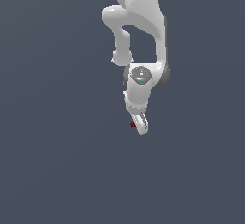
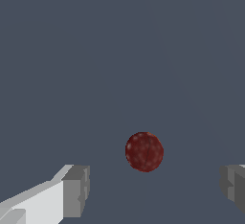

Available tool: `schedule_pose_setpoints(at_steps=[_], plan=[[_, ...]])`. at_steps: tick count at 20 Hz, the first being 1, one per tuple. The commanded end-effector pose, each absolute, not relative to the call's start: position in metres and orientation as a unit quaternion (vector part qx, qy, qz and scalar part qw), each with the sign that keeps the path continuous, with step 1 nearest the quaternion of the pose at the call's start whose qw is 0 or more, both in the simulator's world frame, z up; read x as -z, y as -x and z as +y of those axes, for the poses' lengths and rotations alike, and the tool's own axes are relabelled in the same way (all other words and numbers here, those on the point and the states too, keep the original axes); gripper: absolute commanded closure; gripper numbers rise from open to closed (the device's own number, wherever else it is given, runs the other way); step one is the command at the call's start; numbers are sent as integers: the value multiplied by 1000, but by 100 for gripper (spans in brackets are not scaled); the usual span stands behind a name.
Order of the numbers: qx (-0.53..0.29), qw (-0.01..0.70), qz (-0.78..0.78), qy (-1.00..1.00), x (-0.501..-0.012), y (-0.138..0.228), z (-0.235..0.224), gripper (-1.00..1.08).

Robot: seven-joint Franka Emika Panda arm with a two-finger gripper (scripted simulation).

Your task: Pick up the object and move it to a goal position.

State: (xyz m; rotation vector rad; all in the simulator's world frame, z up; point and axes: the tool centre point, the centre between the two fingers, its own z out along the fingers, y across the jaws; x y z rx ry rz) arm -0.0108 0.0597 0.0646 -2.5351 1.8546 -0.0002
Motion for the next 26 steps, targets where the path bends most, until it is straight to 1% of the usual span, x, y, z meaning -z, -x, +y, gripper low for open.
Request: schedule_pose_setpoints(at_steps=[1,8,14,15,26], plan=[[0,0,591,807,-59,11,59,-92],[0,0,592,806,-27,12,59,-92],[0,0,592,806,-17,11,60,-92],[0,0,592,806,-17,11,60,108],[0,0,592,806,-17,11,60,108]])
